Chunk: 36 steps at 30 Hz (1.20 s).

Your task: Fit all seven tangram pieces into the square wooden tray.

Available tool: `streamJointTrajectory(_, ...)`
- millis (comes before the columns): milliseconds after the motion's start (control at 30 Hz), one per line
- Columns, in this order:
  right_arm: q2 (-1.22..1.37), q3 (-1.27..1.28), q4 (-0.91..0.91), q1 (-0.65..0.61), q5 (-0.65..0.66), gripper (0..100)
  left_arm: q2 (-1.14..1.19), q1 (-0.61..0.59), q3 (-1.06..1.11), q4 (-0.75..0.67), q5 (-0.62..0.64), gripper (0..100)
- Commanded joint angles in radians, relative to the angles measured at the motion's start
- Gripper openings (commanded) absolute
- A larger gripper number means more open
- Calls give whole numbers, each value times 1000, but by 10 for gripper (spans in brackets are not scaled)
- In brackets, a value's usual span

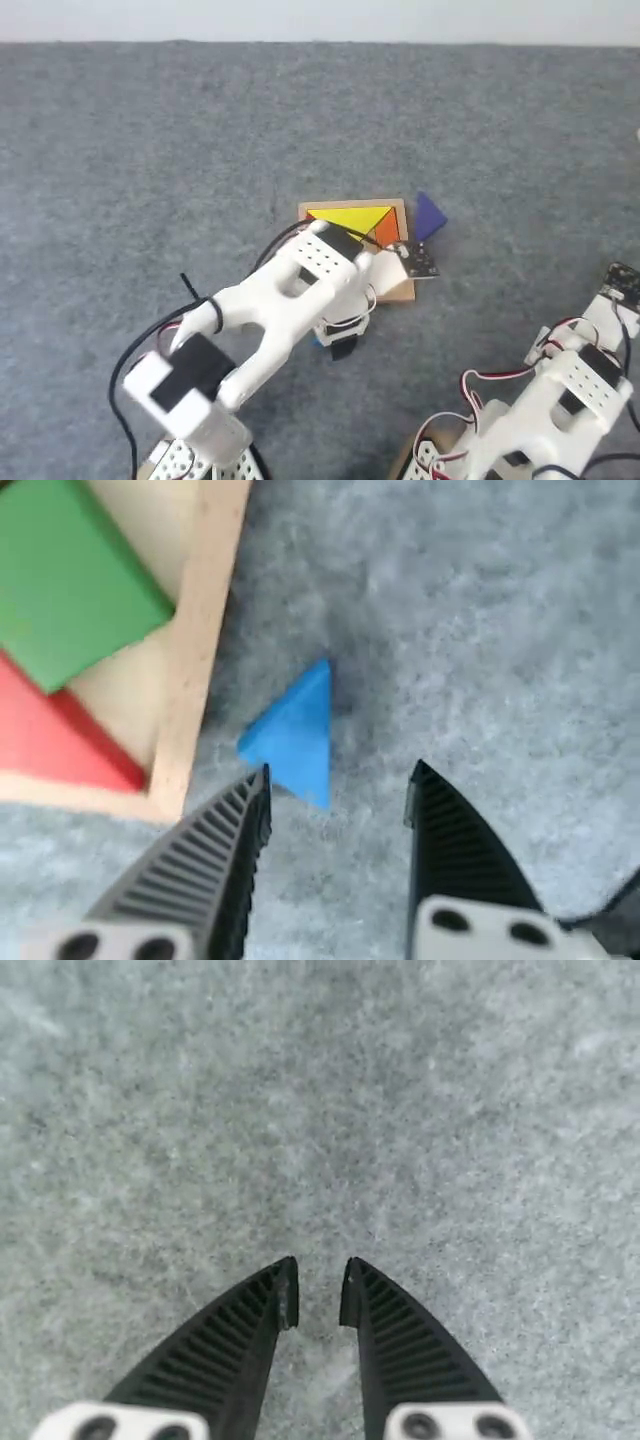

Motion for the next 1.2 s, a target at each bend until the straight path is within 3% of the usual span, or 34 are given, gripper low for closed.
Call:
streamJointTrajectory(0,4,-11,-21,8,9,87,38,-29,-8,-72,-17,217)
streamJointTrajectory(433,4,-11,-21,8,9,87,54,-98,-1,-138,-54,215)
streamJointTrajectory(533,4,-11,-21,8,9,87,55,-98,-1,-152,-54,156)
streamJointTrajectory(733,4,-11,-21,8,9,87,54,-98,16,-127,-100,65)
streamJointTrajectory(1167,4,-11,-21,8,9,87,-115,-100,-16,-25,-98,68)
